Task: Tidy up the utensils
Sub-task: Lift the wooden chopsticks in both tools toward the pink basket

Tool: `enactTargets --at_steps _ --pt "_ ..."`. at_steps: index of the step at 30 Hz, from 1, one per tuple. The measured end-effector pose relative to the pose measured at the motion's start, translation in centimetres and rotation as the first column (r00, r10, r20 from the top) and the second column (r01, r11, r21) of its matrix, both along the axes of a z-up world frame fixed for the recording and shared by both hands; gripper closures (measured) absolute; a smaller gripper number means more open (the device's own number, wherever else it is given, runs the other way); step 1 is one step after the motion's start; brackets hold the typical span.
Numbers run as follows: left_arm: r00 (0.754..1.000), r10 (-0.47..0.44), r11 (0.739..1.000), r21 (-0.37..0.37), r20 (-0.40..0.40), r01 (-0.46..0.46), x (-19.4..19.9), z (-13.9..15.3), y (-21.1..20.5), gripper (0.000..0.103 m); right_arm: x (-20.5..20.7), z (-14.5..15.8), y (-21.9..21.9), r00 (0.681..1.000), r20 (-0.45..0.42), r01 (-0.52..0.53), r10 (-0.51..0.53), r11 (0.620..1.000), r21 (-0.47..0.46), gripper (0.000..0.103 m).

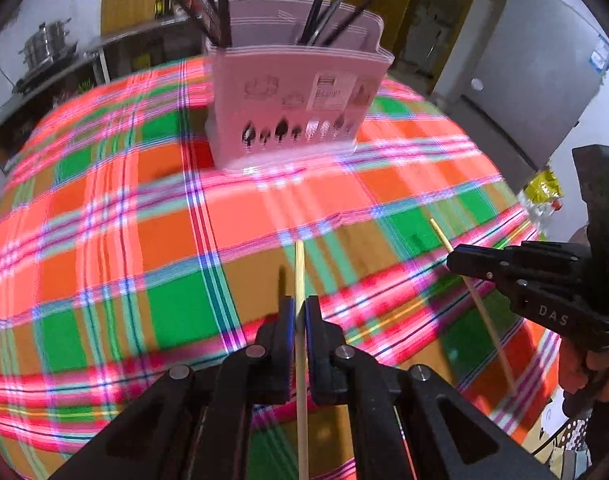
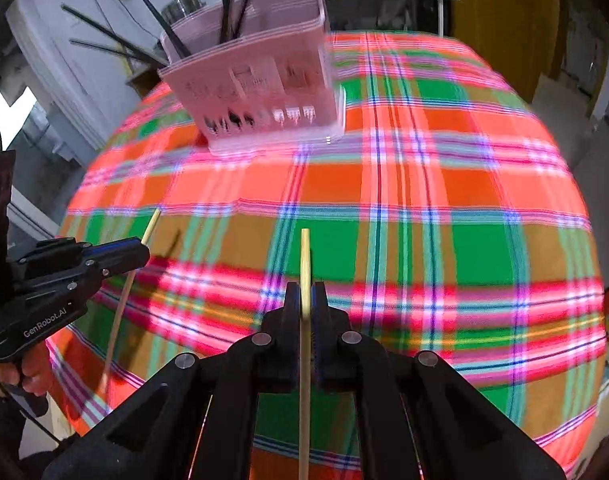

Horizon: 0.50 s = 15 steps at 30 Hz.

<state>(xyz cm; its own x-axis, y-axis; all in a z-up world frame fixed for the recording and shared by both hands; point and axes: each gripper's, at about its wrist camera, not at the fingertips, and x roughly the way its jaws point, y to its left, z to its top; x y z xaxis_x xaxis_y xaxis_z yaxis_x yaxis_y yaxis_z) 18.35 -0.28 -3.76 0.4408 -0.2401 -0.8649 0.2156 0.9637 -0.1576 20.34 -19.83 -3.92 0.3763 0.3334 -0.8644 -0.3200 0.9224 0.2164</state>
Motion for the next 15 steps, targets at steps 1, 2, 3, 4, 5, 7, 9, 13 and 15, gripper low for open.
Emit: enactTargets --at_steps 1,2,3,4,5,7,9,13,15 --pt "1.0 0.003 1.0 -0.001 -0.011 -0.003 0.1 -0.5 0.1 0.098 0.1 -0.6 0.0 1.0 -0.013 -0.001 0.001 1.0 -0.011 0.098" --pt "1.0 0.01 1.0 -0.003 -0.027 -0.01 0.2 -0.9 0.2 0.098 0.1 -1.0 0.0 1.0 -0.02 0.001 -0.002 1.0 -0.018 0.098" --pt "0.999 0.016 1.0 -0.005 -0.044 -0.017 0.4 -1.3 0.3 0.098 0.2 -1.1 0.1 1.0 -0.025 0.002 -0.003 1.0 -0.02 0.098" --pt "0.998 0.018 1.0 -0.004 -0.054 -0.018 0.6 -1.4 0.3 0.098 0.4 -1.2 0.1 1.0 -0.028 -0.001 0.0 1.0 -0.018 0.097" --pt "0.998 0.017 1.0 -0.003 -0.065 -0.017 0.8 -1.6 0.3 0.098 0.4 -1.2 0.1 1.0 -0.03 -0.003 0.003 1.0 -0.02 0.096" --pt "0.997 0.009 1.0 -0.007 -0.076 -0.01 1.2 -1.7 0.3 0.098 0.8 -1.2 0.5 0.999 -0.037 -0.021 0.02 0.999 -0.033 0.092" --pt "0.996 0.005 1.0 -0.003 -0.09 -0.005 1.7 -1.8 0.3 0.098 1.2 -1.4 0.8 0.999 -0.045 -0.032 0.03 0.998 -0.045 0.091" --pt "0.995 -0.01 1.0 0.011 -0.101 0.011 2.5 -1.9 -0.2 0.098 1.9 -1.6 1.1 0.998 -0.056 -0.041 0.038 0.998 -0.051 0.091" --pt "0.994 -0.018 1.0 0.023 -0.108 0.021 2.8 -1.9 -0.4 0.098 2.1 -1.8 1.2 0.997 -0.063 -0.042 0.039 0.998 -0.051 0.091"
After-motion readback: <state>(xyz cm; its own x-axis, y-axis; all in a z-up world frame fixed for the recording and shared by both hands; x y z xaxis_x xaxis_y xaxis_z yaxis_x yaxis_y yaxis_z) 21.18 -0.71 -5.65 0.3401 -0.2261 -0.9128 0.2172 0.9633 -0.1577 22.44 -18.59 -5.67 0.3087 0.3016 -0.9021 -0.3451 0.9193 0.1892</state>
